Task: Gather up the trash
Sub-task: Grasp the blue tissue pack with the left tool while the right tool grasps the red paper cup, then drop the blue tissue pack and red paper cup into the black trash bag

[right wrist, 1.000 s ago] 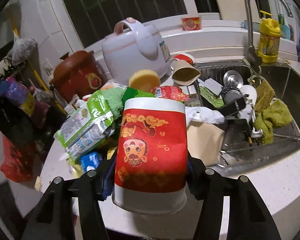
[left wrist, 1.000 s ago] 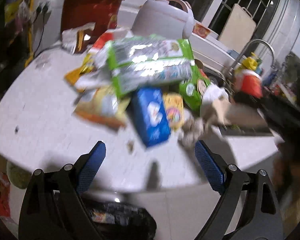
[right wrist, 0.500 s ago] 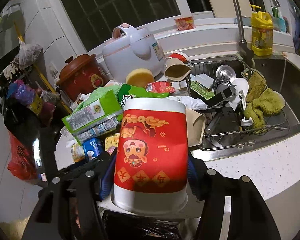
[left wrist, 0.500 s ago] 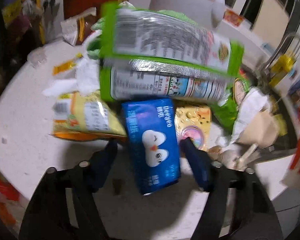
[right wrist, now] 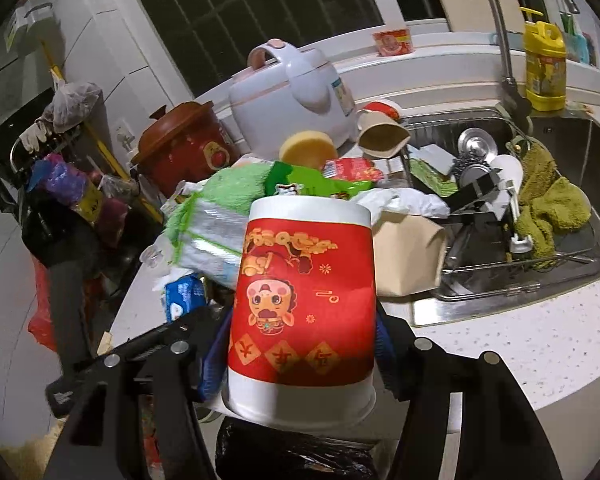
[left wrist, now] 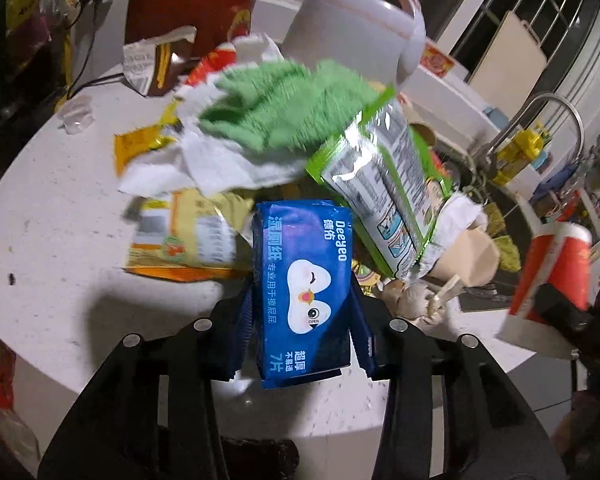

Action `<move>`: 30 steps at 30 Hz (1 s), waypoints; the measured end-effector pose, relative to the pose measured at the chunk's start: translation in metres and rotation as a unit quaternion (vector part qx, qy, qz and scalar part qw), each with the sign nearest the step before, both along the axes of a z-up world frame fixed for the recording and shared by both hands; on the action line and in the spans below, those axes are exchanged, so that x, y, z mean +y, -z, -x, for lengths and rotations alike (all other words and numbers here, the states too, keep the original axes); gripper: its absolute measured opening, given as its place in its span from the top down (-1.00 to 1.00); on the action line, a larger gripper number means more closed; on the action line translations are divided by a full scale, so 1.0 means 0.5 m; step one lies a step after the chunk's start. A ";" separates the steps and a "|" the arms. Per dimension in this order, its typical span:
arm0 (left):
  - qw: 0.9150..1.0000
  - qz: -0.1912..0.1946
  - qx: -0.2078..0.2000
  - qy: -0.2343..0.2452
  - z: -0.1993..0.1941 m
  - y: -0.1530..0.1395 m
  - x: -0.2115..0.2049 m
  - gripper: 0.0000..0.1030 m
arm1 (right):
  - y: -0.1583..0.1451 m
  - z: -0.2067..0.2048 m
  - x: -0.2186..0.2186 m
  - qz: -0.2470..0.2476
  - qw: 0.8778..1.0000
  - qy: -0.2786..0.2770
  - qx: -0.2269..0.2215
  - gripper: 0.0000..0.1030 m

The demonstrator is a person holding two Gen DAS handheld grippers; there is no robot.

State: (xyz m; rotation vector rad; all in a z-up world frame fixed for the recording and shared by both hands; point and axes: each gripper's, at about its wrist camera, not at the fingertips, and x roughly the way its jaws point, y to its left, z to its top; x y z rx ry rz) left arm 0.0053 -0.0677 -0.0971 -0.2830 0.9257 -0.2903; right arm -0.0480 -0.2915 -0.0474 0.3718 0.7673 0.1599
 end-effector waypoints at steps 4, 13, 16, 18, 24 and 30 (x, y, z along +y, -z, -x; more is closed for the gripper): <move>1.000 0.020 -0.011 -0.012 0.012 -0.031 0.059 0.19 | -0.015 0.000 0.028 -0.005 1.000 -0.012 -0.006 -0.17; 1.000 0.004 -0.025 0.017 0.127 -0.059 0.195 0.19 | -0.034 0.059 0.171 0.004 0.989 -0.145 0.008 -0.17; 0.999 -0.008 0.023 0.022 0.182 -0.003 0.236 0.19 | 0.024 0.083 0.234 0.019 0.979 -0.197 0.055 -0.17; 0.997 -0.014 0.066 0.026 0.216 0.063 0.260 0.19 | 0.100 0.100 0.283 0.028 0.968 -0.228 0.105 -0.16; 0.983 -0.046 0.173 0.046 0.278 0.321 0.304 0.19 | 0.418 0.134 0.384 0.043 0.929 -0.252 0.266 -0.14; 0.959 -0.069 0.271 0.046 0.297 0.580 0.324 0.19 | 0.677 0.164 0.448 0.073 0.896 -0.246 0.362 -0.14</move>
